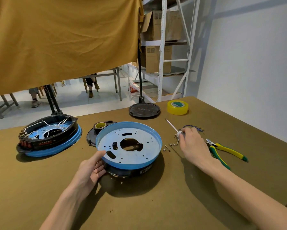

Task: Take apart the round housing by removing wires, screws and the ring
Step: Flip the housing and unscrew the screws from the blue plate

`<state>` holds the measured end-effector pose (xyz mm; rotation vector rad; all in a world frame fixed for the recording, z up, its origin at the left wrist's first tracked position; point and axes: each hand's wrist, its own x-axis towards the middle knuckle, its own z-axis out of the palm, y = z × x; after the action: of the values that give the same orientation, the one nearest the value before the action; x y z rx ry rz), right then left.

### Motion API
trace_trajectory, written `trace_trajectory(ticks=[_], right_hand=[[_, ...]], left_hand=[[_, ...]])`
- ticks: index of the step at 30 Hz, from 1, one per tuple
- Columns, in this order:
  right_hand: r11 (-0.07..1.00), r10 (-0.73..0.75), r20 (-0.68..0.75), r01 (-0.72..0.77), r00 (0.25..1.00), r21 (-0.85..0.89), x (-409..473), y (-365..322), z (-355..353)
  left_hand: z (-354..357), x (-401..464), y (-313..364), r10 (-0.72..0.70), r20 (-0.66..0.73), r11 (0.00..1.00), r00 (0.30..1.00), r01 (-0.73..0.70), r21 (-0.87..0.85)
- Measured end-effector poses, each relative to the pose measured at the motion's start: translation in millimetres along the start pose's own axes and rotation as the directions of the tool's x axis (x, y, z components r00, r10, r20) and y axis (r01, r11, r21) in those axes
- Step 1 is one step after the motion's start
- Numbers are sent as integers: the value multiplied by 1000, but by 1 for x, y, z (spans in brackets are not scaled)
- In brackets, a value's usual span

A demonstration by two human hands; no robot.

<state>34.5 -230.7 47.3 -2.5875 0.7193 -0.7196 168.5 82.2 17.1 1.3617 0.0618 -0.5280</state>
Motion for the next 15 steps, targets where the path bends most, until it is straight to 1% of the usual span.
trace_trajectory(ticks=[2,4,7,9,11,13,15], right_hand=[[998,36,44,-34,998,-46,2,0,-3],[997,61,73,-58,996,-43,3,4,-3],[985,88,95,-101,992,137,5,5,-2],[961,106,107,-129,989,243,6,-1,1],[943,108,143,-147,984,300,8,-12,8],[925,81,207,-151,975,349,10,-26,17],[935,34,255,-121,966,334,9,-38,26]], left_hand=[[3,-2,0,33,-36,999,999,-32,30],[3,-3,1,47,-65,998,997,-45,43],[0,-3,6,31,-72,999,997,-32,-12],[0,-4,7,18,-62,995,998,-24,-96],[2,-7,3,33,-35,987,999,-38,-156],[2,-8,-3,60,35,992,998,-56,-110],[-2,-7,-5,49,116,998,992,-44,-44]])
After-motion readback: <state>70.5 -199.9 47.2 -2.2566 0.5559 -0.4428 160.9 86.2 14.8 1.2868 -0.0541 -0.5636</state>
